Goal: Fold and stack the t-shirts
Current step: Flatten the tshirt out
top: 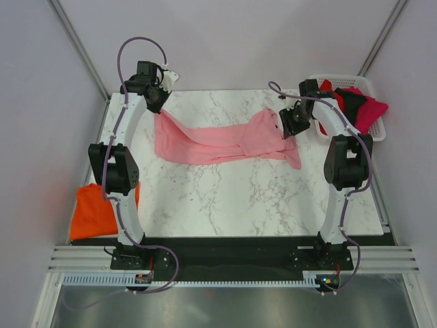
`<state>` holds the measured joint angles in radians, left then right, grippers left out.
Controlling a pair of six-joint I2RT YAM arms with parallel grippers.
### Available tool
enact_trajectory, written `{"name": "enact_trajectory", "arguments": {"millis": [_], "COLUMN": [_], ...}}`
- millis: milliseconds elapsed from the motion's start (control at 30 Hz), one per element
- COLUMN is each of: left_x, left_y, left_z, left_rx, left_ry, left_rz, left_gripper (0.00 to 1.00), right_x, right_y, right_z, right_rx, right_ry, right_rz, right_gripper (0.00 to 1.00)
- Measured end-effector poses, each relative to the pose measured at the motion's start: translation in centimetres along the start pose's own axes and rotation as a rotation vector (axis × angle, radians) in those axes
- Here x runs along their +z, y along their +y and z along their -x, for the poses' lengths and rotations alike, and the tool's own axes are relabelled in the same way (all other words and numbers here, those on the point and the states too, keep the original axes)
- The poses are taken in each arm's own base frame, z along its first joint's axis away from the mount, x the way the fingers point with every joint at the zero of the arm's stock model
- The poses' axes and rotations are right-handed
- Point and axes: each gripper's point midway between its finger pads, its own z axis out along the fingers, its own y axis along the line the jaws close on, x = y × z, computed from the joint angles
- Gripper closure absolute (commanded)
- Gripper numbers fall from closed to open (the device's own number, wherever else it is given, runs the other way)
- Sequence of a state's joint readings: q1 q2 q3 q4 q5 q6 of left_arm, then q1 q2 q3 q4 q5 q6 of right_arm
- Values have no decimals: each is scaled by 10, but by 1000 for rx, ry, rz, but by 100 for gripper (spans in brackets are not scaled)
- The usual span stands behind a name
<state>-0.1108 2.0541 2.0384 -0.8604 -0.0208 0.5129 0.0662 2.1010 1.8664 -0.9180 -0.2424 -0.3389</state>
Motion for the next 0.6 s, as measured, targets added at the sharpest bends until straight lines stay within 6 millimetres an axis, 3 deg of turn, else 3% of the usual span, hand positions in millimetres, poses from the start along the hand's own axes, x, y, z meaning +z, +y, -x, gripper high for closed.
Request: {"name": "enact_trajectory", "arguments": {"millis": [200,600], "left_x": [1,3], "left_y": [-3,-6], "left_z": [-5,-10], "left_rx": [-2,-10], "left_ry": [14,27], "left_rz": [-9,-17], "left_gripper": [98,98], "right_x": [30,46], "right_y": [17,22], "right_z": [-38,-48], "right_rx": [63,97], "right_ry": [126,162], "right_rz": [112,168], "right_gripper": [52,56]}}
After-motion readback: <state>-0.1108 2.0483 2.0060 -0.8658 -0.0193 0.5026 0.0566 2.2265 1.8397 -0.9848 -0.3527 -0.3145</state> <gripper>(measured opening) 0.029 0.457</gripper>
